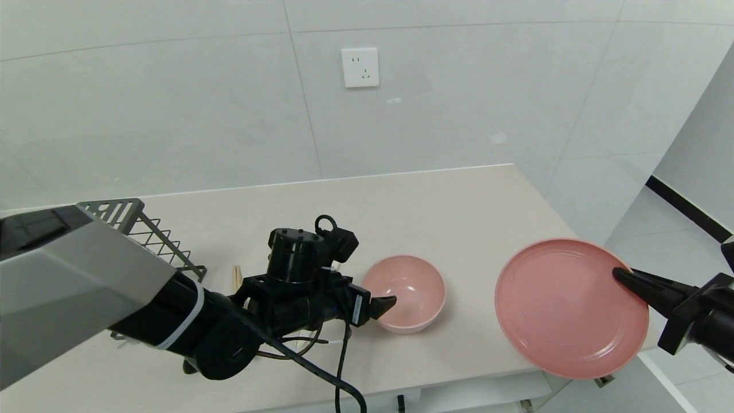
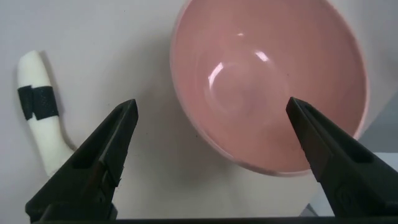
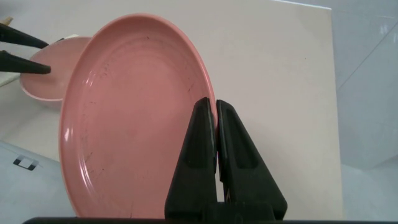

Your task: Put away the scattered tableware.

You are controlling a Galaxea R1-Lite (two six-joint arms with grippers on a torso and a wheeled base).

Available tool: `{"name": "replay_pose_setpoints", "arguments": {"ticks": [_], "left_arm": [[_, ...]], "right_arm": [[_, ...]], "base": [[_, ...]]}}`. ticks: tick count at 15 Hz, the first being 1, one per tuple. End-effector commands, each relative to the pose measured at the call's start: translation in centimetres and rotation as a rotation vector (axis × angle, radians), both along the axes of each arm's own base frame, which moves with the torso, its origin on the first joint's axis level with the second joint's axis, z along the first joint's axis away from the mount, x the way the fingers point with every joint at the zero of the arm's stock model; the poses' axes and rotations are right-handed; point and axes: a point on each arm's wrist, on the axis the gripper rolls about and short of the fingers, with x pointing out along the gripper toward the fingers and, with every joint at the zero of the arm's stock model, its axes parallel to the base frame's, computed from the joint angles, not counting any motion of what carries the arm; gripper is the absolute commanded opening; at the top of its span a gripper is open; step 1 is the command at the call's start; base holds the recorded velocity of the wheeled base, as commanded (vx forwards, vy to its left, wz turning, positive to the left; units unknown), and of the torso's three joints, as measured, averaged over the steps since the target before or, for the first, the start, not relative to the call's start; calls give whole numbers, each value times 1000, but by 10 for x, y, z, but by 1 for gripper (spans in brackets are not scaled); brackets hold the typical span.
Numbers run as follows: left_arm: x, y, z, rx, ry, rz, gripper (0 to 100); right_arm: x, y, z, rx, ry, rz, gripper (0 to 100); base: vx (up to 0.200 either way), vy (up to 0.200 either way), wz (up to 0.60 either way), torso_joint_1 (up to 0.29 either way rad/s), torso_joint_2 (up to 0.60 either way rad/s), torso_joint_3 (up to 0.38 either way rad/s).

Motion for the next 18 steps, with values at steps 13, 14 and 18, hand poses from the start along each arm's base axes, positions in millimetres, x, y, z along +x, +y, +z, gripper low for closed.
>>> {"name": "replay_pose_setpoints", "arguments": {"ticks": [13, 14, 18], "left_arm": [[1, 0, 0, -21, -22, 5, 0], [1, 0, 10, -46, -65, 7, 0], [-2, 4, 46, -150, -253, 23, 0]], "right_arm": [[-1, 0, -3, -2, 12, 1, 0], [-4, 0, -4, -2, 15, 1, 0], [-18, -1, -6, -2, 6, 0, 0]], "base": [[0, 0, 0, 0, 0, 0], [0, 0, 0, 0, 0, 0], [0, 0, 0, 0, 0, 0]]}}
